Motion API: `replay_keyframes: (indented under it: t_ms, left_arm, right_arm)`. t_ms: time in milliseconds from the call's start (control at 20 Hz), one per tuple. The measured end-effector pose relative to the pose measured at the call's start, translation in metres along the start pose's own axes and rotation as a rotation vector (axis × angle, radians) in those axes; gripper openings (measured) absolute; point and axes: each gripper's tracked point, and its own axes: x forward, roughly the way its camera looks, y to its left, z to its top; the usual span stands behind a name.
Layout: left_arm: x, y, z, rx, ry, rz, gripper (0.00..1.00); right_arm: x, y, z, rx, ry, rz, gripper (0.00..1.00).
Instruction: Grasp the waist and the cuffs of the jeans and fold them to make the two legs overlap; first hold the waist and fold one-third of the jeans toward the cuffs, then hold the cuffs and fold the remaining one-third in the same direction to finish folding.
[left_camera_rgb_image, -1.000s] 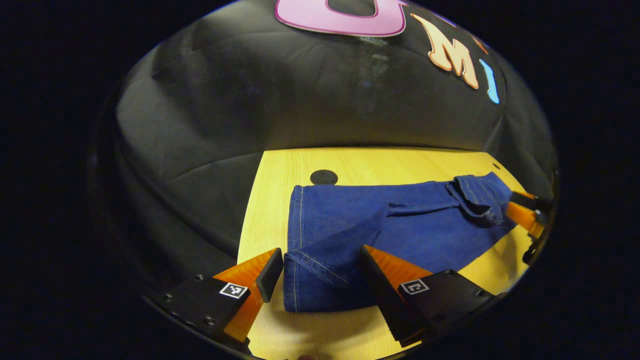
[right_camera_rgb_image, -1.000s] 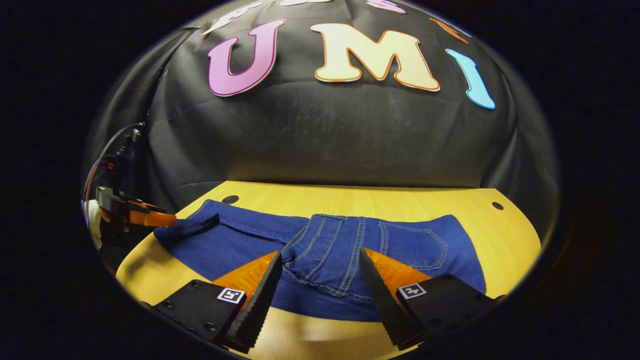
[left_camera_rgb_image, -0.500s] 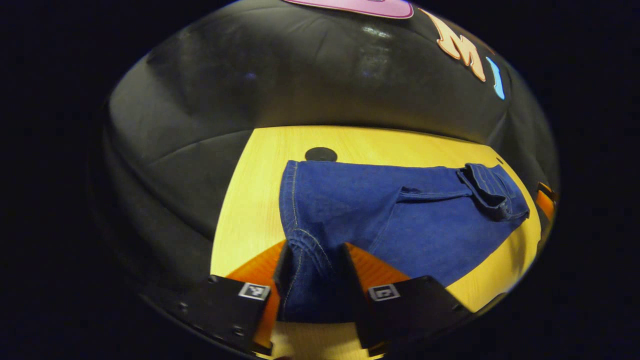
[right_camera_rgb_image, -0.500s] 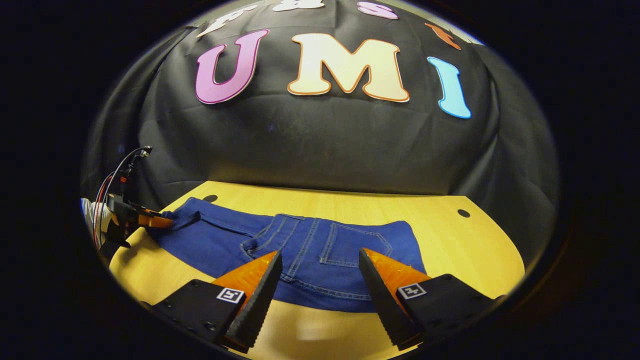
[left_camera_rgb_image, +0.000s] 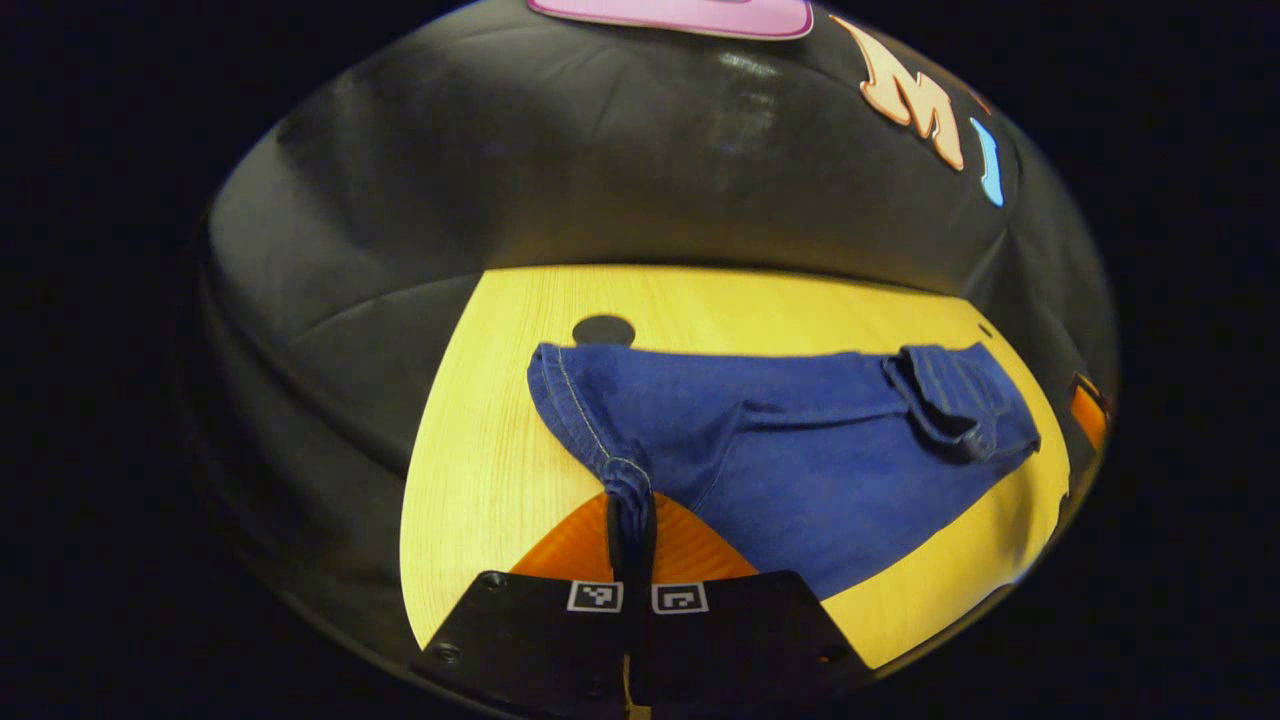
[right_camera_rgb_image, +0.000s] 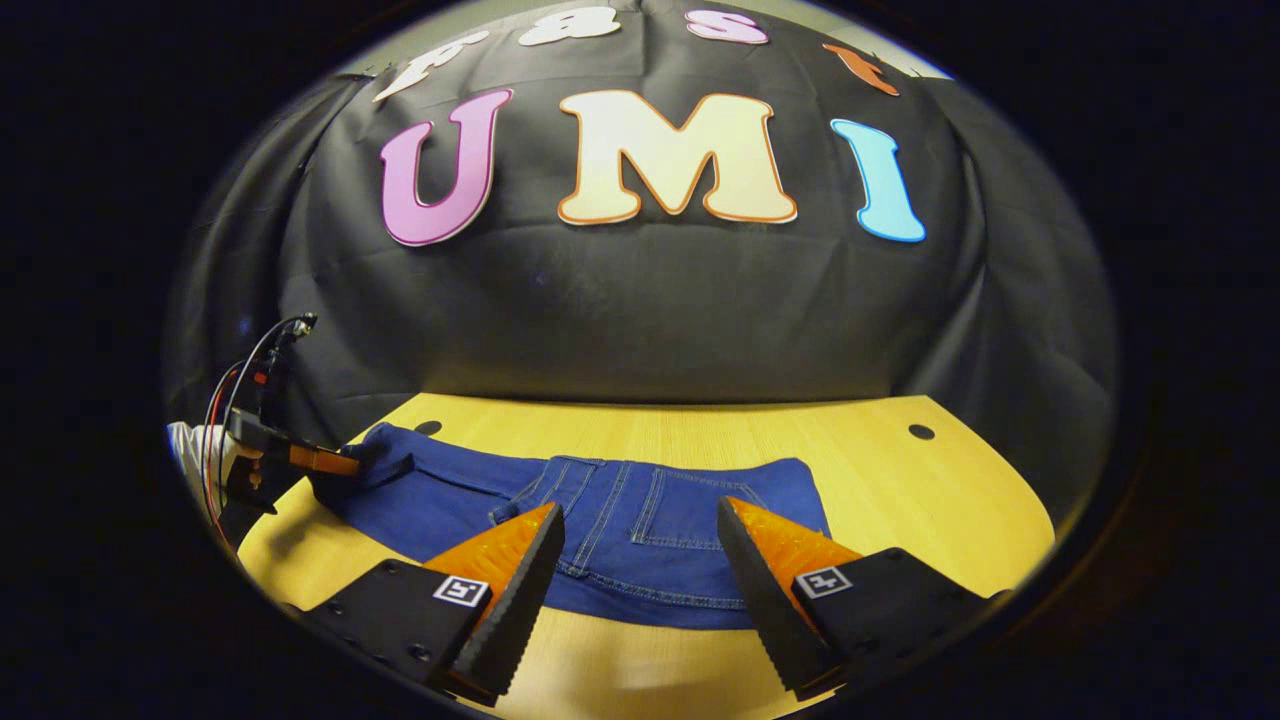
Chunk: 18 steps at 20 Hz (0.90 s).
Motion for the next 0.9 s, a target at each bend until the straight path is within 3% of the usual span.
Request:
replay_keyframes:
  t_ms: [150,500,900]
  left_arm:
    - [-0.024,-0.044,0.042,-0.051,-0.078,-0.047,0.00]
    - [-0.044,-0.176,0.112,-0.016,-0.176,-0.164,0.00]
    - [-0.023,-0.334,0.125,0.012,-0.185,-0.325,0.00]
  right_arm:
    - [-0.008,-0.012,0.007,-0.017,-0.006,0.035,0.94]
    - [-0.034,-0.058,0.014,0.006,-0.004,0.087,0.95]
    - [-0.056,-0.144,0.013,0.009,-0.005,0.058,0.95]
